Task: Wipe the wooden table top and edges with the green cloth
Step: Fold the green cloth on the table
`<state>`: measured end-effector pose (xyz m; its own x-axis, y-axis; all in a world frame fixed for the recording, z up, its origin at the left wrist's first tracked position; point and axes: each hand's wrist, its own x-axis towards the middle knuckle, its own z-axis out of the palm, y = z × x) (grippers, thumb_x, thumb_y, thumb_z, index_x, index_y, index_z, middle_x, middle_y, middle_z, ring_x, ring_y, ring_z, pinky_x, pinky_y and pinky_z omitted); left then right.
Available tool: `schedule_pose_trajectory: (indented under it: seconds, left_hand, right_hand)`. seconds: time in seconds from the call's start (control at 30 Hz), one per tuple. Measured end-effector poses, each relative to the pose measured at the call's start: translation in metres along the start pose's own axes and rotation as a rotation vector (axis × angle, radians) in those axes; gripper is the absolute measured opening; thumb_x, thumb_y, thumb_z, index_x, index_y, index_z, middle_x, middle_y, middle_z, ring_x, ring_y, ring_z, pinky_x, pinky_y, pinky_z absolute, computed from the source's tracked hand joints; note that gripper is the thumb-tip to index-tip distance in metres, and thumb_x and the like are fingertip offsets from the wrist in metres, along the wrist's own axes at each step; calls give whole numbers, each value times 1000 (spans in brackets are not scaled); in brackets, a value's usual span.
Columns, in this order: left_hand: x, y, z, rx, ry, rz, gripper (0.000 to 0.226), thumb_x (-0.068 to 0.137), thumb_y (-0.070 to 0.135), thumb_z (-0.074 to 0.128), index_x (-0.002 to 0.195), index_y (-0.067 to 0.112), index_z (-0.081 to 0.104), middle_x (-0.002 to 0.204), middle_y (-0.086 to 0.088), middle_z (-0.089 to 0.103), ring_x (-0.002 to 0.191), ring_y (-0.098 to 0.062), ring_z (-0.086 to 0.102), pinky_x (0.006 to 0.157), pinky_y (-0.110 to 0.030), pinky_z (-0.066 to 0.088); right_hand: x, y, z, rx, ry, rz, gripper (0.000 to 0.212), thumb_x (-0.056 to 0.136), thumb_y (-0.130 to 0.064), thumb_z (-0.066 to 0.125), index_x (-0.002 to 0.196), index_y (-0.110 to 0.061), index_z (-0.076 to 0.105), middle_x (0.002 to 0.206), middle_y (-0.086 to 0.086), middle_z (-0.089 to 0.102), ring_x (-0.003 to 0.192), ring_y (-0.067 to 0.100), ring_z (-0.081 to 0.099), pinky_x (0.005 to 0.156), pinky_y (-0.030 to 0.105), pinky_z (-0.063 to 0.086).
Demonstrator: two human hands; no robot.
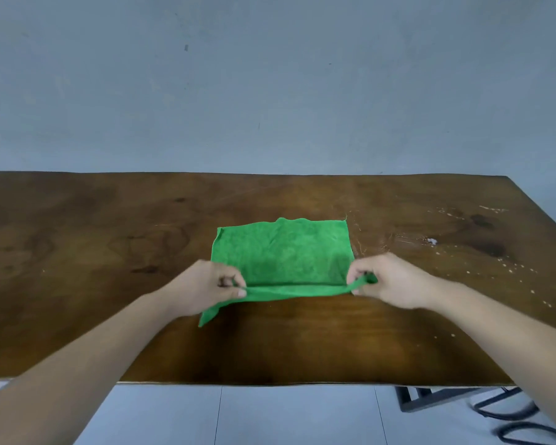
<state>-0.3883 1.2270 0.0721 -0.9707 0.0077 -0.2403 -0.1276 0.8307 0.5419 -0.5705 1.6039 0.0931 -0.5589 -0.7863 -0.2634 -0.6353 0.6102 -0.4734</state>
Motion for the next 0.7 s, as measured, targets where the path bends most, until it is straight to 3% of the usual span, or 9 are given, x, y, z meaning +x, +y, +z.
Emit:
schedule_pose_trajectory:
  seconds: [0.1,0.17,0.3,0.4,0.53,0.63,0.7]
  left_hand:
    - [-7,-13,10,-121,-124,-69,18,101,55,75,100,38,80,91,18,81,84,-3,78,74,-21,60]
    - [-1,-20,5,-193,-58,-122,26,105,55,69,99,32,79,91,12,82,78,-8,81,66,-23,62]
    - [34,-36,-14,-131,287,-249,22,108,41,68,95,25,75,82,8,81,66,-9,78,65,-31,62]
    - [60,-43,-25,-65,426,-324,15,105,38,72,95,28,72,92,9,79,75,-9,77,71,-33,64]
    - [86,-50,-28,18,481,-389,28,98,45,80,112,23,68,107,3,72,101,-20,69,86,-42,62]
    - [101,-52,-24,102,474,-403,41,99,46,79,125,18,65,118,-3,65,105,-25,66,85,-43,59]
    - [108,-54,-22,136,449,-410,40,102,44,77,127,15,65,121,-5,64,104,-26,66,83,-43,58]
  right_hand:
    - [-3,3,16,-80,-180,36,15,96,-40,86,100,-40,73,108,-25,71,98,-4,68,92,31,56]
    - [3,-8,18,-98,-205,67,18,93,-50,85,97,-39,71,103,-18,74,98,1,70,90,35,60]
    - [35,-58,38,-204,33,-32,29,98,-62,71,98,-33,66,96,-13,65,91,6,66,82,33,58]
    - [65,-111,75,-138,97,-138,28,104,-56,66,108,-29,67,97,-13,63,87,8,66,79,33,60]
    - [97,-174,122,-110,184,-239,35,102,-57,70,112,-24,68,100,-7,63,86,17,63,71,36,52]
    - [107,-204,149,-174,197,-292,49,99,-60,71,124,-19,66,109,4,65,98,28,65,76,41,54]
    - [111,-213,161,-240,204,-295,44,103,-51,69,127,-14,64,115,10,65,105,32,66,81,43,53]
